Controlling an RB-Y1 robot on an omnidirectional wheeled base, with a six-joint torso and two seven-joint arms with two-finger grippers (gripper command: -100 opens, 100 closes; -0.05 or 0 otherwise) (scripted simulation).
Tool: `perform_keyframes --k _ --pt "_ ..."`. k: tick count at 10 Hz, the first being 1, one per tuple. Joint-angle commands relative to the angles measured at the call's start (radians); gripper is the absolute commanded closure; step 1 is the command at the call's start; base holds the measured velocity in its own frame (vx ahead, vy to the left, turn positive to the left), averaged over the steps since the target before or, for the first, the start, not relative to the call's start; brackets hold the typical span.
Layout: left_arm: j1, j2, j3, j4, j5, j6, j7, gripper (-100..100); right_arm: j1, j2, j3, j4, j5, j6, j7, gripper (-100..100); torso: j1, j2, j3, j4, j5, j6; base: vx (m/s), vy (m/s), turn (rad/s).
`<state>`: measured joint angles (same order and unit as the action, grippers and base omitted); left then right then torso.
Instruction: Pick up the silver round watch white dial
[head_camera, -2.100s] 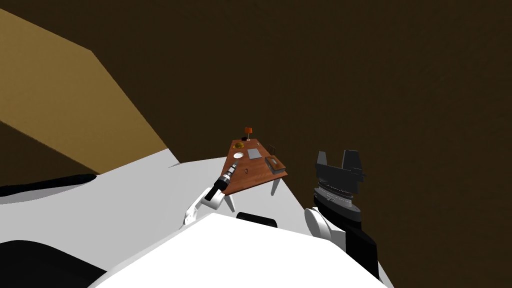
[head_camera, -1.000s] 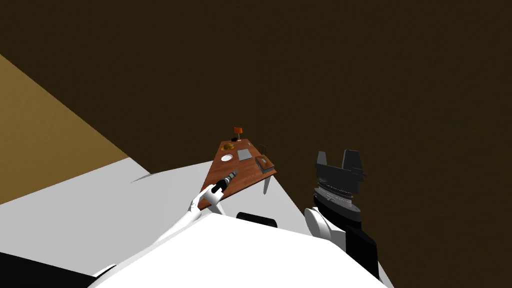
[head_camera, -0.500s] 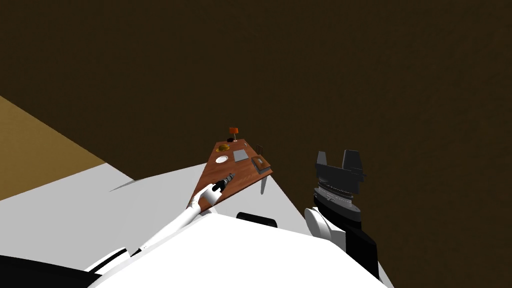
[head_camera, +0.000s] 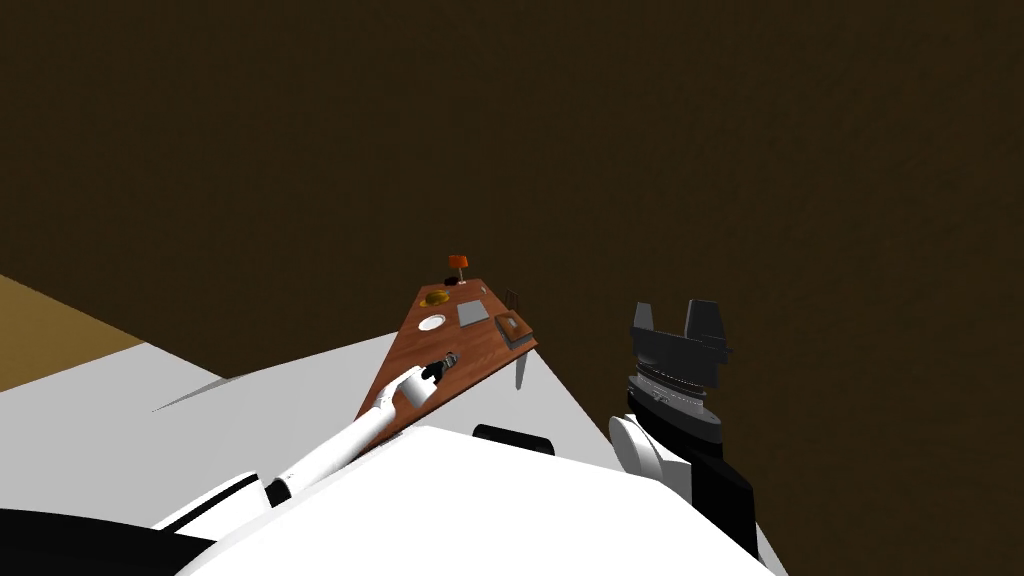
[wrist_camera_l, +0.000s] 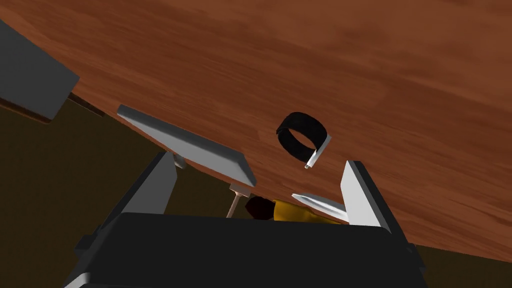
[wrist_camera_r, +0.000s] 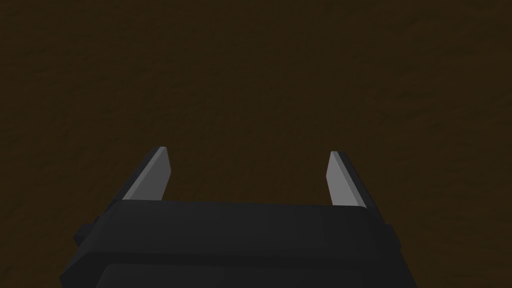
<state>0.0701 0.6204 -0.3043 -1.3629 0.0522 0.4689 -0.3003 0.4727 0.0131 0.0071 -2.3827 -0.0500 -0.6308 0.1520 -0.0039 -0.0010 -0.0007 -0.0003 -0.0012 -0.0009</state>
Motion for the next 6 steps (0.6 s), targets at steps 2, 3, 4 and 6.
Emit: perform_keyframes --k 2,3,4,6 --pt "-0.034 0.026 -0.02 0.056 0.011 0.043 -0.01 -100 0.0 0.0 0.0 0.0 0.0 0.0 0.0 0 0.001 0.0 0.0 0.0 0.0 0.0 0.028 -0.036 -0.042" --pt "-0.046 0.041 -0.029 0.081 0.015 0.065 -0.014 -100 0.0 0.0 0.0 0.0 0.0 0.0 0.0 0 0.001 0.001 0.0 0.0 0.0 0.0 0.025 -0.041 -0.128" --pt "-0.056 0.054 -0.037 0.103 0.018 0.085 -0.018 -100 0.0 0.0 0.0 0.0 0.0 0.0 0.0 0 0.001 0.001 0.0 0.0 0.0 0.0 0.029 -0.042 -0.118" --pt "-0.066 0.066 -0.044 0.123 0.021 0.103 -0.022 -100 0.0 0.0 0.0 0.0 0.0 0.0 0.0 0 0.001 0.001 0.001 0.0 0.0 0.0 0.029 -0.029 -0.032"
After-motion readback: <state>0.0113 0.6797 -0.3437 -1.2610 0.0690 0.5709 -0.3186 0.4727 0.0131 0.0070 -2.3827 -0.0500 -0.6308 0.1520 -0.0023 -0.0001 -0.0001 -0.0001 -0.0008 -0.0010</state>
